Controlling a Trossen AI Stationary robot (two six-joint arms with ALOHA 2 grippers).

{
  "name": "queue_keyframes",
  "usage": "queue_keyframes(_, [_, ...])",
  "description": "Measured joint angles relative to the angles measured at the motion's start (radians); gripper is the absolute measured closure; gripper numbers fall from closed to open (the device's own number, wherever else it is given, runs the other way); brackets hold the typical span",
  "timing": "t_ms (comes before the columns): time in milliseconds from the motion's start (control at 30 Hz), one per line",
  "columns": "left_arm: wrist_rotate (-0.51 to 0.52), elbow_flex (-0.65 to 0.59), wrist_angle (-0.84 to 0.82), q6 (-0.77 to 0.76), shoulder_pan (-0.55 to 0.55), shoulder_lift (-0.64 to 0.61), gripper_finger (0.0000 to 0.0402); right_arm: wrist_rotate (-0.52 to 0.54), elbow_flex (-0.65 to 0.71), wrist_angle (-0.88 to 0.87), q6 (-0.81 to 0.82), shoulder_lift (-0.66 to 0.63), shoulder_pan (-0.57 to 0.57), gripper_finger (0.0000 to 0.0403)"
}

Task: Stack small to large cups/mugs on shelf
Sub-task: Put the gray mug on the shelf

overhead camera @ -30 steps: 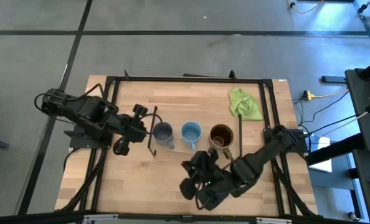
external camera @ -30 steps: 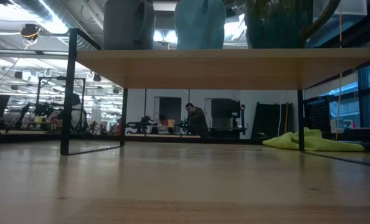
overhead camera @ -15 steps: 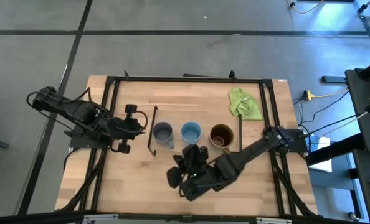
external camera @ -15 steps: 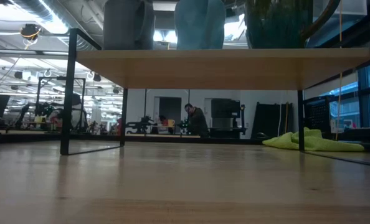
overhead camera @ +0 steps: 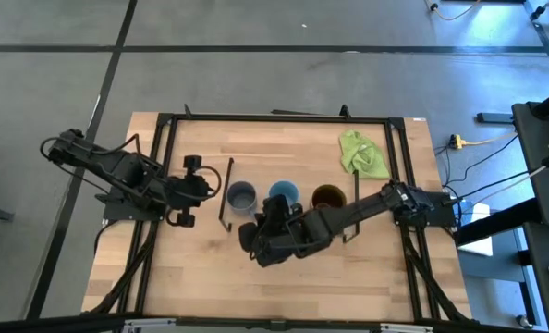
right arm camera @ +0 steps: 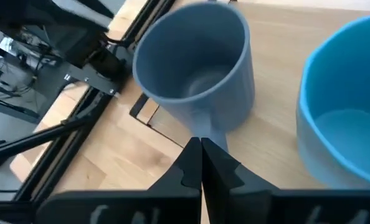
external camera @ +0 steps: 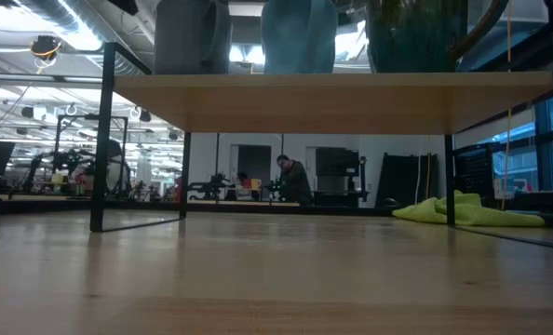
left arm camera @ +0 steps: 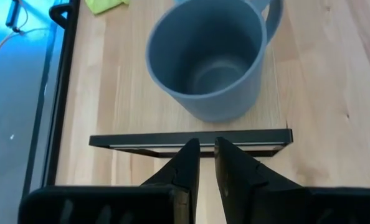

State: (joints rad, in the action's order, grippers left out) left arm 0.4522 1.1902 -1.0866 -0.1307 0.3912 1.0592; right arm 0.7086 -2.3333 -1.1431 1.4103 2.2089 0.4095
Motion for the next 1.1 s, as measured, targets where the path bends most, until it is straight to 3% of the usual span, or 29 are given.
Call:
queue_keyframes(500, [0.0,-0.013,0.0,-0.034,0.0,0.0,0.0356,-0.065,-0.018,-0.006,-0.01,-0.003,-0.013,0.0403])
queue_keyframes(733, [-0.006,-0.013,0.001,-0.06,0.0,0.0,0.0356,-0.086,-0.023,0.017,-0.093,-0.013,0.012,0.0403])
queue_keyframes(900, [-0.03,-0.013,0.004,-0.074,0.0,0.0,0.0356,-0.229,-0.023,0.068,-0.298,-0.013,0.025,0.0403])
queue_keyframes(1100, [-0.054,-0.013,0.006,-0.08,0.0,0.001,0.0356,-0.23,-0.022,0.225,-0.582,-0.046,0.035,0.0402])
